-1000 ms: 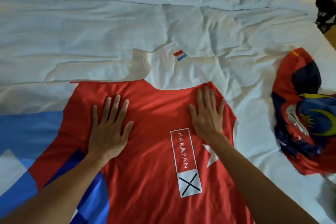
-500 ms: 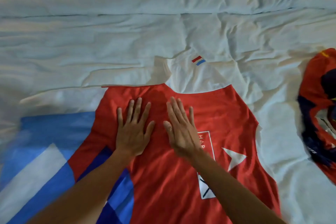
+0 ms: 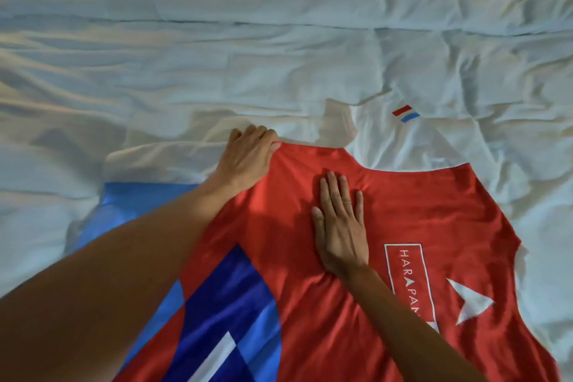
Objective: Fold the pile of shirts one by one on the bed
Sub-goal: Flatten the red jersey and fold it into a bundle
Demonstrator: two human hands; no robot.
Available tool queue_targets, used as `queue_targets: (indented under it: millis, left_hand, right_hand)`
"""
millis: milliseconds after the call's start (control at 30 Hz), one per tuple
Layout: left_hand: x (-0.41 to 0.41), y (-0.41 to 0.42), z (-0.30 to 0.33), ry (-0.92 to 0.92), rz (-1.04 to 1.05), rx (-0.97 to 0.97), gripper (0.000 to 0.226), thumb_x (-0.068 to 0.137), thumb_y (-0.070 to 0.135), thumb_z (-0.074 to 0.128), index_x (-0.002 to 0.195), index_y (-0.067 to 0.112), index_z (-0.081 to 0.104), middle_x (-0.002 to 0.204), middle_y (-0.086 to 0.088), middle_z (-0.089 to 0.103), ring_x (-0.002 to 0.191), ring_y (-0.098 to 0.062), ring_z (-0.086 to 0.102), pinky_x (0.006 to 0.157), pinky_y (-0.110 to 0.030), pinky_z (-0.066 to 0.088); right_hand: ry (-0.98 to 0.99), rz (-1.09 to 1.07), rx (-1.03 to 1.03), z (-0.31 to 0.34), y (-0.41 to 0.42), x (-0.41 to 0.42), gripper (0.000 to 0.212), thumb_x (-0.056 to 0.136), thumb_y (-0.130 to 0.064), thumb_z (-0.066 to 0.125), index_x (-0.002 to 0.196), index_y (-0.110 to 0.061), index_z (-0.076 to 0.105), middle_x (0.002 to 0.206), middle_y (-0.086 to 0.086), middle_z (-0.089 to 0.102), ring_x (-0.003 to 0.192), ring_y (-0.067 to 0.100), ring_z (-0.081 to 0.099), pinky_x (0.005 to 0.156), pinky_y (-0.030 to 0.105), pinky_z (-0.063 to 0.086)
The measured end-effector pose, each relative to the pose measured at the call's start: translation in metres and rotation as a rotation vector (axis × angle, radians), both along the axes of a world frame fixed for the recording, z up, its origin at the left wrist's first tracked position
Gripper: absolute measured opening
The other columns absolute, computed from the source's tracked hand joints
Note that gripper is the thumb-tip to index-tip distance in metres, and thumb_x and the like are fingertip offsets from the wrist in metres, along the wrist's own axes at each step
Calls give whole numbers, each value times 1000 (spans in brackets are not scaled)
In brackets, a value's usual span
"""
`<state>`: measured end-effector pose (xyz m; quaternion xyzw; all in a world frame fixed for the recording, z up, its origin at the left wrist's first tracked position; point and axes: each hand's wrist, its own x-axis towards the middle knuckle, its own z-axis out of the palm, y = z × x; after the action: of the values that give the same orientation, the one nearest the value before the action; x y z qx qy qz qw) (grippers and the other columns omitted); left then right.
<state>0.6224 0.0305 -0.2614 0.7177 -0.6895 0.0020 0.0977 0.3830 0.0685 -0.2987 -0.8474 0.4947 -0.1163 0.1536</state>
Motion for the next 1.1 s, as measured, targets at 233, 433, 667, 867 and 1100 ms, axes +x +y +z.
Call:
queue_targets:
  millis: [233, 433, 667, 867, 1100]
  left_hand:
    - [38, 27, 10, -76, 101, 209, 67, 85, 70, 20, 101, 19, 60, 100, -9, 70, 102, -30, 63, 93, -45, 33]
    - [129, 63, 41, -137, 215, 459, 55, 71, 52, 31, 98, 20, 66, 103, -9, 70, 106, -31, 60, 94, -42, 30]
    - [173, 83, 34, -176, 440, 357, 30, 96, 35, 50, 117, 15, 61, 121, -13, 61, 120, -32, 51, 102, -47, 29]
    - [52, 126, -2, 26, 249, -197, 53, 100, 32, 44, 145, 5, 47, 151, -15, 45, 144, -30, 37, 117, -63, 19]
    - [109, 210, -29, -115, 611, 125, 71, 95, 56, 25, 154, 18, 33, 164, -10, 21, 152, -28, 14, 117, -62, 0]
  right_hand:
    - [-49, -69, -34, 7, 22, 21, 60, 101, -39, 24, 155, -13, 26, 165, -1, 12, 153, 18, 0, 120, 56, 0]
    - [-65, 191, 52, 14, 90, 112, 59, 100, -39, 28, 154, -16, 31, 164, -3, 16, 153, 17, 5, 117, 55, 3]
    - [68, 175, 27, -4, 89, 118, 62, 101, -44, 21, 157, -17, 21, 166, -2, 10, 153, 16, -1, 118, 56, 1]
    - [-16, 161, 24, -8, 88, 116, 60, 103, -40, 19, 157, -12, 16, 166, 2, 3, 153, 17, -1, 120, 52, -4]
    - [85, 201, -100, -9, 113, 55, 58, 103, -35, 22, 152, -7, 34, 163, 9, 21, 152, 23, 13, 118, 59, 11]
